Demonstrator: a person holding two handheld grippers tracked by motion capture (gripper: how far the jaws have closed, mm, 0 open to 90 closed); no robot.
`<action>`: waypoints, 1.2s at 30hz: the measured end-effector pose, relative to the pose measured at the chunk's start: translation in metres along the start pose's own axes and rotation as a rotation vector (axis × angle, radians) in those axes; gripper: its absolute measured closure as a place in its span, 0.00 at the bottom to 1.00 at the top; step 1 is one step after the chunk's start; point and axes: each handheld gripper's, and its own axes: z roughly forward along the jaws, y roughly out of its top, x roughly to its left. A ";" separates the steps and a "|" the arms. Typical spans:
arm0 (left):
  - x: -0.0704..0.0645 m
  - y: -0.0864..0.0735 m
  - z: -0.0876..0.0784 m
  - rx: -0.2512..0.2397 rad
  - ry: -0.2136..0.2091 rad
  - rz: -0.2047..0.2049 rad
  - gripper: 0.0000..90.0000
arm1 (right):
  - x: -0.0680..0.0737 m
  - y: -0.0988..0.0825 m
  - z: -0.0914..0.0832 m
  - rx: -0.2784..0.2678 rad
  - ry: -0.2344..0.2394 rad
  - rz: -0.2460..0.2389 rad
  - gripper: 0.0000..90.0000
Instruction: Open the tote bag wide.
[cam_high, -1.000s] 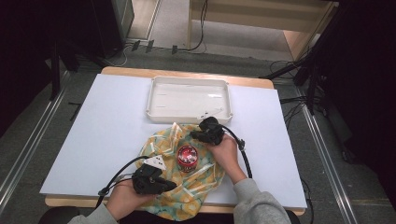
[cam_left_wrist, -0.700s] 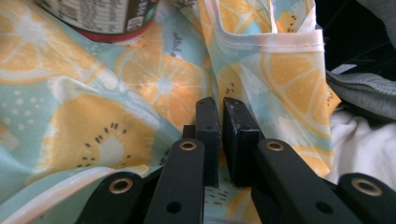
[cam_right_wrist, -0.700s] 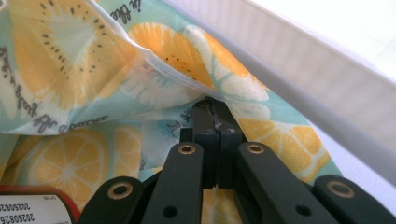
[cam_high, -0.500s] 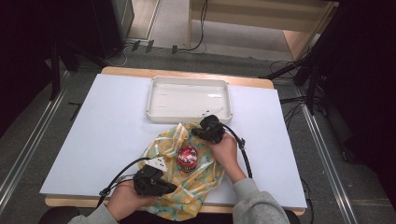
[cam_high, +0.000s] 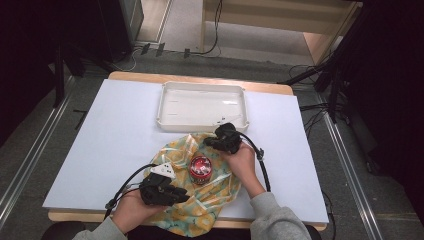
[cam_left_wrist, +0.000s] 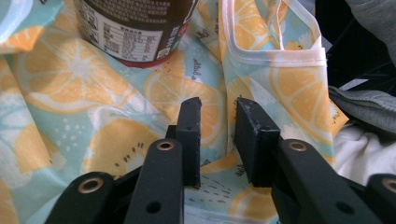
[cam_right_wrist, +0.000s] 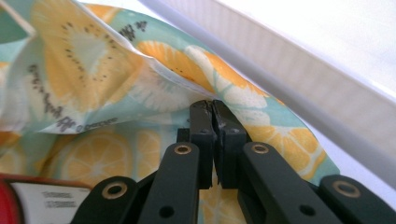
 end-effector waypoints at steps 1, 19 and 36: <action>0.000 0.000 -0.001 -0.003 0.001 -0.002 0.77 | 0.001 0.000 -0.002 -0.005 0.000 -0.002 0.97; 0.012 0.011 -0.019 -0.059 0.042 -0.014 0.58 | 0.019 0.002 -0.036 -0.048 0.046 -0.029 0.92; 0.027 0.057 -0.051 -0.105 0.079 0.011 0.89 | 0.039 -0.034 -0.066 -0.014 0.058 -0.036 1.00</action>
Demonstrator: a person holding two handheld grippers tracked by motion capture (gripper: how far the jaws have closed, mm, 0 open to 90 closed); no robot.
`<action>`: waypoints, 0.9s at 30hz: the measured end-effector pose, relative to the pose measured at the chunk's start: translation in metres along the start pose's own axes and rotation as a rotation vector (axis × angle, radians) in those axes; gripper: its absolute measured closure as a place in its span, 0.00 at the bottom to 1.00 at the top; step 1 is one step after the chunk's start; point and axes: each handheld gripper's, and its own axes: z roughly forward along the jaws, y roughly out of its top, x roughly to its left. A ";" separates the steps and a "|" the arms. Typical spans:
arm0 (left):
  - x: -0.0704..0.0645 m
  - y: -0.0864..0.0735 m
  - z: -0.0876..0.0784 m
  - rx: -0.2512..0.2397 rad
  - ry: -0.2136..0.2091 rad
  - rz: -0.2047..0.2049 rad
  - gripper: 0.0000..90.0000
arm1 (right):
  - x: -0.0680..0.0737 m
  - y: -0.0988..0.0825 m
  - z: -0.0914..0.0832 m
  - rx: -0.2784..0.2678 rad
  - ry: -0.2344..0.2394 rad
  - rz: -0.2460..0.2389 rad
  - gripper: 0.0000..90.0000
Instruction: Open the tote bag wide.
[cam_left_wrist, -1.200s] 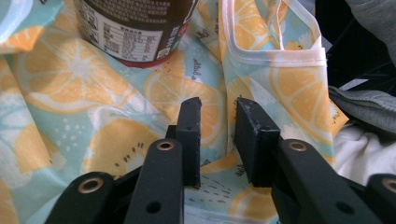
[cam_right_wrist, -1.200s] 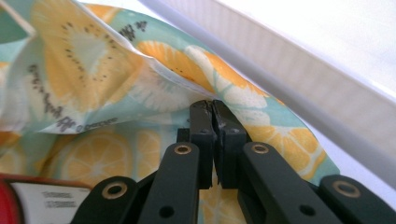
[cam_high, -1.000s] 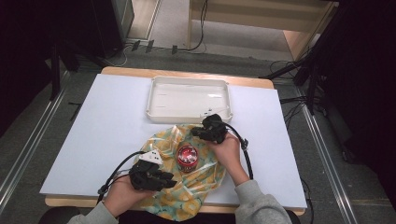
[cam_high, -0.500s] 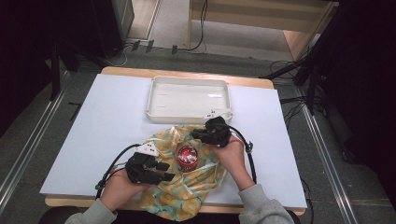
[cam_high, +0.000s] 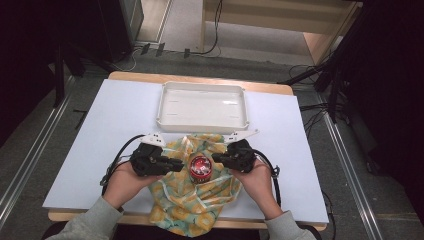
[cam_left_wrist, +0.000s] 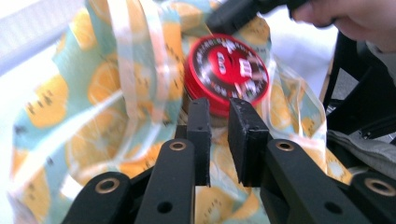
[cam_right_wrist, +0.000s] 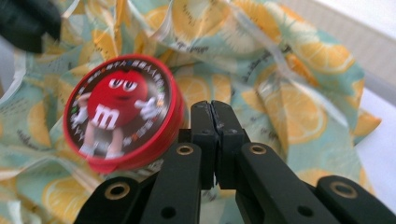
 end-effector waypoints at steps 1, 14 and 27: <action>0.000 0.004 0.000 -0.007 -0.005 0.003 0.89 | 0.001 -0.001 -0.001 0.002 -0.003 0.002 1.00; 0.021 0.027 0.025 0.017 0.058 -0.018 0.90 | 0.009 -0.026 -0.007 0.034 0.020 0.020 1.00; 0.052 0.022 0.043 0.042 0.093 -0.068 0.90 | 0.027 -0.056 -0.008 0.073 0.057 0.005 1.00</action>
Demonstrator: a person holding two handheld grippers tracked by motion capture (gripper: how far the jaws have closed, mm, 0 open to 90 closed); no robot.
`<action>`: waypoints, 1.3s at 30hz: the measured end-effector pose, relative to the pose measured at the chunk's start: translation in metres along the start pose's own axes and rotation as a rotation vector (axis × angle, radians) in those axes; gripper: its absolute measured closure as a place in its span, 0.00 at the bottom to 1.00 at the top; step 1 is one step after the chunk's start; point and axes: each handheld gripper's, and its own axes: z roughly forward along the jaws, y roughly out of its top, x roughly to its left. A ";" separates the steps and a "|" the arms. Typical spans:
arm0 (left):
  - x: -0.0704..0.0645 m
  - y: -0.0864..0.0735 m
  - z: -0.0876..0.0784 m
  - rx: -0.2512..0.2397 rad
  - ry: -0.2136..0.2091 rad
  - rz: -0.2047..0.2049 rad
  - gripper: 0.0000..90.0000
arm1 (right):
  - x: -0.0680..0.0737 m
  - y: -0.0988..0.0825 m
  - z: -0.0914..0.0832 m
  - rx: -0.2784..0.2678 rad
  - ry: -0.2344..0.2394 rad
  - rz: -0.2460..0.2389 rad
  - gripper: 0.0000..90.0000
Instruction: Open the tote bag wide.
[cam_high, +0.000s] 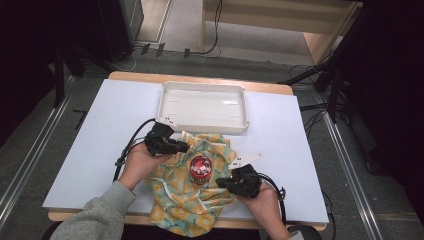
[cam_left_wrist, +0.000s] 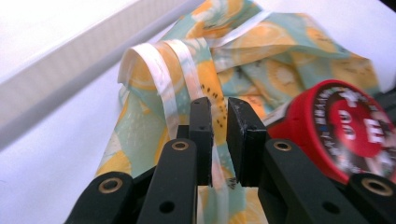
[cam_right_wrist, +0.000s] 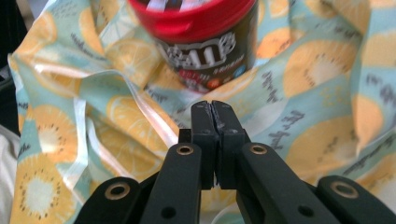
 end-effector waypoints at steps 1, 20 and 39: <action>0.001 0.000 0.001 0.001 0.006 -0.003 0.90 | 0.001 -0.002 0.000 0.003 0.002 0.000 1.00; 0.020 -0.008 0.010 -0.036 -0.014 -0.026 0.86 | 0.003 -0.017 -0.004 0.010 0.001 0.006 0.97; 0.003 -0.004 -0.017 -0.069 -0.051 0.034 0.57 | 0.004 -0.008 -0.021 -0.101 0.017 -0.011 0.79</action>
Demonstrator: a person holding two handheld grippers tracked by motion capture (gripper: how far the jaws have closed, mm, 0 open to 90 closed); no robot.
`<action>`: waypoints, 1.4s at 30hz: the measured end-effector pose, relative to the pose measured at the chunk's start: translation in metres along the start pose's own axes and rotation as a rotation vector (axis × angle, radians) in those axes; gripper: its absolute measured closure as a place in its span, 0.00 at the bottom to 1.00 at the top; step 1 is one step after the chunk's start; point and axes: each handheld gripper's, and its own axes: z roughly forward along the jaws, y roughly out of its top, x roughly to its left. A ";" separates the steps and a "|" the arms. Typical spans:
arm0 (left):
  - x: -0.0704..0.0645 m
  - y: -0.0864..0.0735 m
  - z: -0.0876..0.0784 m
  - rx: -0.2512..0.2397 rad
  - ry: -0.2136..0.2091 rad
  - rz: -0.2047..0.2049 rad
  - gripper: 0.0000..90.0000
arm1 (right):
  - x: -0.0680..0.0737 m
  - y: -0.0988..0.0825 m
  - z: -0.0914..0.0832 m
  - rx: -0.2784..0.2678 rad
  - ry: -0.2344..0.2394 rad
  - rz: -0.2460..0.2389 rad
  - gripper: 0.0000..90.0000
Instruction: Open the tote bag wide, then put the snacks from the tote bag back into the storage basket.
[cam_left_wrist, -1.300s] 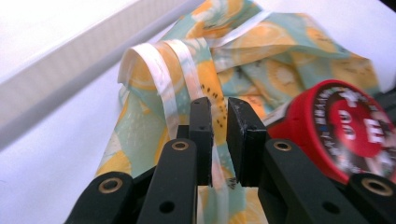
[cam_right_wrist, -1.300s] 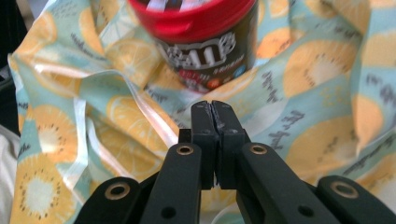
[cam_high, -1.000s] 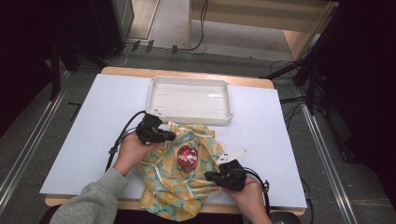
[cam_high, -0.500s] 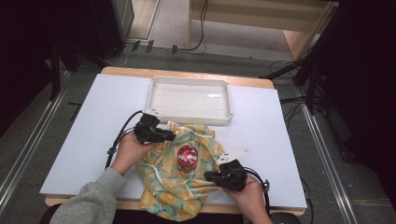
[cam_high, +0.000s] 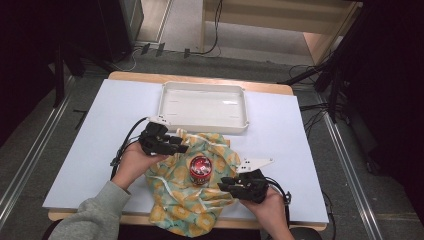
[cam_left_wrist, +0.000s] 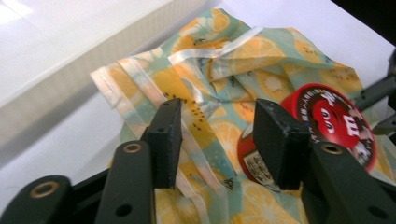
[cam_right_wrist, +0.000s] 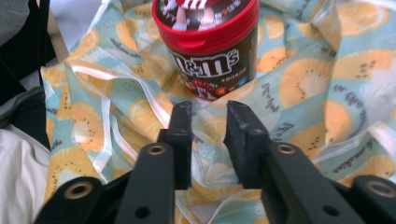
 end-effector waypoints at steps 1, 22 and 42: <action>-0.002 0.000 -0.001 0.001 -0.002 0.003 0.55 | 0.000 0.000 -0.001 -0.007 -0.003 -0.002 0.78; -0.026 -0.013 -0.012 0.002 -0.030 0.061 0.44 | -0.014 -0.001 -0.018 -0.069 -0.032 0.029 0.56; -0.041 -0.038 0.002 0.016 -0.070 0.118 0.42 | -0.026 -0.003 -0.024 -0.090 -0.049 0.068 0.56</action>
